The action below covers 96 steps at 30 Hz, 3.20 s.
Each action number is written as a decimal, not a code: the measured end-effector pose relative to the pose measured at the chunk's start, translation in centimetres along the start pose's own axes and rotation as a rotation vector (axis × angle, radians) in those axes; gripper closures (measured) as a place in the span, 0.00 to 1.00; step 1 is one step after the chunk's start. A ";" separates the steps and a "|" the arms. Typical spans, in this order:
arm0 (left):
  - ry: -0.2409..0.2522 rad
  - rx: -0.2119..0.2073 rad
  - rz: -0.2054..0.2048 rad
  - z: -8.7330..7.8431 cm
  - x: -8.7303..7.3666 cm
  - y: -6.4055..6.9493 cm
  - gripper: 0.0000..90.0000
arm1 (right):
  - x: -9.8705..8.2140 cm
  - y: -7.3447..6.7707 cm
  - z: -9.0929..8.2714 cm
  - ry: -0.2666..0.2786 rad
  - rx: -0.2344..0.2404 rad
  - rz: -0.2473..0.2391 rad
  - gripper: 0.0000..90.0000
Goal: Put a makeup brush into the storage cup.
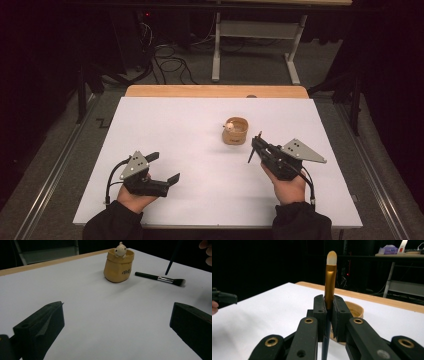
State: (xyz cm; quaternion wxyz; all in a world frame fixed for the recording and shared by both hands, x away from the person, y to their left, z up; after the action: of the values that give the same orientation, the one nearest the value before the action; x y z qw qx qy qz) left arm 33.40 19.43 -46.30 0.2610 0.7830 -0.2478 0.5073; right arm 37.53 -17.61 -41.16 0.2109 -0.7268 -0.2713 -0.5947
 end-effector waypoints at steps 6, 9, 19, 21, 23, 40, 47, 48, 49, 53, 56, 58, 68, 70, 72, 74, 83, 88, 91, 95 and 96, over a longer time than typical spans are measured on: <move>-0.002 -0.011 0.006 0.0 0.0 0.1 0.00 | 0.8 0.1 0.7 0.000 -0.011 0.003 0.94; -0.001 -0.011 0.006 0.0 0.0 0.1 0.00 | 1.2 0.2 1.2 -0.003 -0.013 0.006 0.94; -0.008 -0.015 0.026 0.1 -0.2 0.2 0.00 | 2.7 0.4 1.7 -0.010 -0.025 -0.011 0.94; -0.004 -0.016 0.025 0.2 -0.3 0.1 0.00 | 2.8 0.5 1.8 -0.008 -0.022 0.000 0.94; -0.009 -0.016 0.025 0.3 -0.4 -0.1 0.00 | 2.9 0.6 2.0 -0.005 -0.021 0.000 0.94; 0.018 -0.018 0.024 0.1 -0.1 0.0 0.00 | 4.0 0.4 3.4 -0.017 -0.045 -0.014 0.94; 0.017 -0.019 0.026 0.2 -0.1 0.1 0.00 | 4.4 1.1 4.3 -0.019 -0.067 -0.014 0.94; 0.018 -0.019 0.027 0.2 -0.1 0.1 0.00 | 4.5 1.2 4.5 -0.019 -0.071 -0.011 0.94; 0.017 -0.019 0.028 0.2 -0.1 0.1 0.00 | 4.6 1.3 4.7 -0.020 -0.075 -0.014 0.94; 0.010 -0.022 0.033 0.2 -0.1 0.1 0.00 | 4.7 1.6 5.4 -0.022 -0.091 -0.012 0.94; 0.012 -0.022 0.033 0.2 -0.1 0.1 0.00 | 4.7 2.0 6.0 -0.025 -0.100 -0.010 0.94; 0.017 -0.021 0.032 0.2 -0.1 0.1 0.00 | 4.7 2.1 6.4 -0.029 -0.109 0.000 0.94; 0.022 -0.019 0.032 0.0 0.0 0.2 0.00 | 5.4 2.6 8.1 -0.034 -0.136 -0.011 0.94; 0.023 -0.018 0.032 0.0 0.0 0.2 0.00 | 5.4 2.6 8.5 -0.047 -0.143 -0.013 0.94; 0.025 -0.018 0.030 -0.1 0.0 0.2 0.00 | 5.4 2.7 8.9 -0.050 -0.152 -0.024 0.94; 0.026 -0.017 0.030 -0.1 0.0 0.2 0.00 | 5.3 2.9 9.2 -0.055 -0.155 -0.012 0.94; 0.026 -0.015 0.028 -0.1 -0.1 0.1 0.00 | 4.5 3.5 10.6 -0.090 -0.176 -0.011 0.94; 0.026 -0.015 0.028 -0.2 -0.1 0.1 0.00 | 4.1 3.6 11.1 -0.109 -0.176 -0.013 0.94; 0.025 -0.015 0.025 -0.2 -0.1 0.1 0.00 | 3.8 3.6 11.5 -0.116 -0.175 -0.018 0.94; 0.028 -0.015 0.025 -0.2 -0.1 0.0 0.00 | 3.4 3.7 12.0 -0.133 -0.178 -0.014 0.94; 0.027 -0.015 0.025 -0.2 -0.1 0.0 0.00 | 3.3 3.6 12.1 -0.138 -0.178 -0.016 0.94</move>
State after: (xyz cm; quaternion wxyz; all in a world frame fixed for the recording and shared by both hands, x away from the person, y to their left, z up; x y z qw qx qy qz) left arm 33.21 19.58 -46.29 0.2641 0.7708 -0.2578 0.5193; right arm 49.43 -12.26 -40.36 0.1214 -0.7797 -0.2373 -0.5665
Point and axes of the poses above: each handheld gripper's, and its own axes: z roughly forward along the jaws, x roughly out of its top, y roughly to its right, the point moved 2 cm from there along z, roughly forward along the jaws, and after that the axes turned 4 degrees about -z, right-handed, at the moved point
